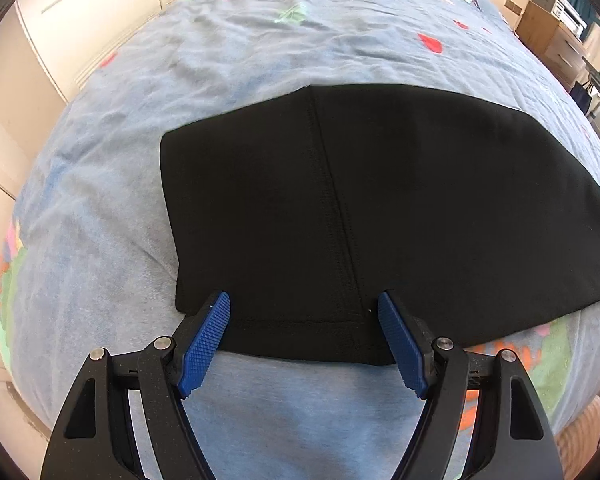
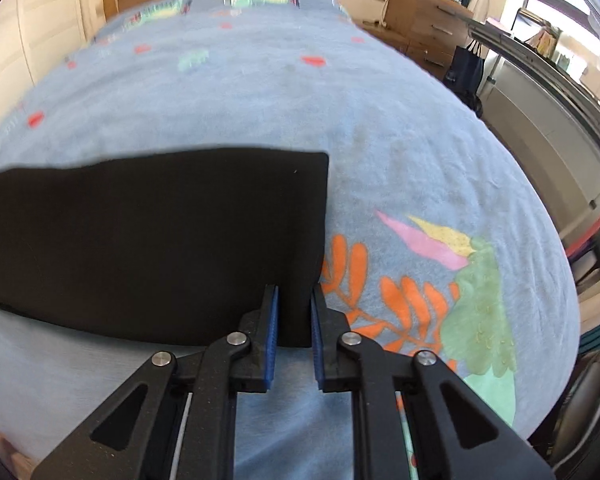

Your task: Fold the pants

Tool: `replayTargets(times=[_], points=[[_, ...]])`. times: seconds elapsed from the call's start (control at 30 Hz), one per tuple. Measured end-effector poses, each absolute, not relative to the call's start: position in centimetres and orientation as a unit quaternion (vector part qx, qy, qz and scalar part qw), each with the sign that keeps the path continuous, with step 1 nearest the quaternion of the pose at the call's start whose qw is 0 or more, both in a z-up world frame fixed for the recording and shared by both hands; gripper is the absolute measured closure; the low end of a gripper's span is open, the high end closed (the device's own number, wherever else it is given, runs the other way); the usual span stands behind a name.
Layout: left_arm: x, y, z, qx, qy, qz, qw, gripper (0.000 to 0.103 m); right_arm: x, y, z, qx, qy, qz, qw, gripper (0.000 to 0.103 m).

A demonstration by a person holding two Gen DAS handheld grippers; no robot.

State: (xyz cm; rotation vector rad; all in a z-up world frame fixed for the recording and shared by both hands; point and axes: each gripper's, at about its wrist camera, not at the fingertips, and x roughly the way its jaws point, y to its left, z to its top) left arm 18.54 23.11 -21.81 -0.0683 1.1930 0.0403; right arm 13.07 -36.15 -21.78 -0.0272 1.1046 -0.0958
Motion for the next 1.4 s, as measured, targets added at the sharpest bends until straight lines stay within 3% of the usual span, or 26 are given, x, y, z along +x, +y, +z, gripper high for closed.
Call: replayTargets(times=[0.27,0.33,0.37,0.4,0.43,0.6,0.8,0.9,1.0,1.13,1.4], points=[[17.6,23.7,-19.8,-0.038,0.539,0.018,0.841,0.029,12.8,-35.6,-18.7,-0.03,0.502,-0.057,0.862,0.103],[17.5,23.7,-19.2,-0.04,0.535,0.016,0.844,0.025,12.8,-35.1,-17.6,-0.039,0.487,-0.055,0.871,0.103],[17.5,23.6,-18.9,-0.036,0.533,0.016,0.845,0.021,12.8,-34.8,-17.1,-0.039,0.479,-0.052,0.875,0.092],[17.6,23.4,-18.6,-0.028,0.529,0.016,0.848,0.021,12.8,-34.4,-16.4,-0.039,0.468,-0.049,0.881,0.059],[17.6,23.3,-18.3,-0.019,0.526,0.016,0.85,0.021,12.9,-34.0,-15.7,-0.041,0.457,-0.047,0.887,0.046],[18.5,22.5,-18.5,-0.006,0.531,0.024,0.847,0.02,13.9,-31.8,-13.6,-0.008,0.428,0.003,0.904,0.044],[18.5,23.0,-21.5,0.0,0.554,0.032,0.832,0.019,15.9,-28.9,-14.7,0.048,0.434,0.045,0.899,0.036],[18.3,23.3,-21.8,0.003,0.551,0.035,0.834,0.006,17.1,-27.0,-16.1,0.05,0.447,0.059,0.891,0.035],[18.5,24.1,-22.2,-0.002,0.553,0.042,0.832,0.001,18.3,-25.4,-17.9,0.052,0.47,0.062,0.879,0.034],[18.2,26.4,-23.1,-0.049,0.555,0.036,0.83,0.001,19.1,-24.3,-19.8,0.029,0.496,0.045,0.867,0.033],[17.4,27.0,-23.2,-0.046,0.552,0.032,0.832,0.001,20.1,-24.2,-20.5,-0.012,0.519,0.042,0.854,0.029]])
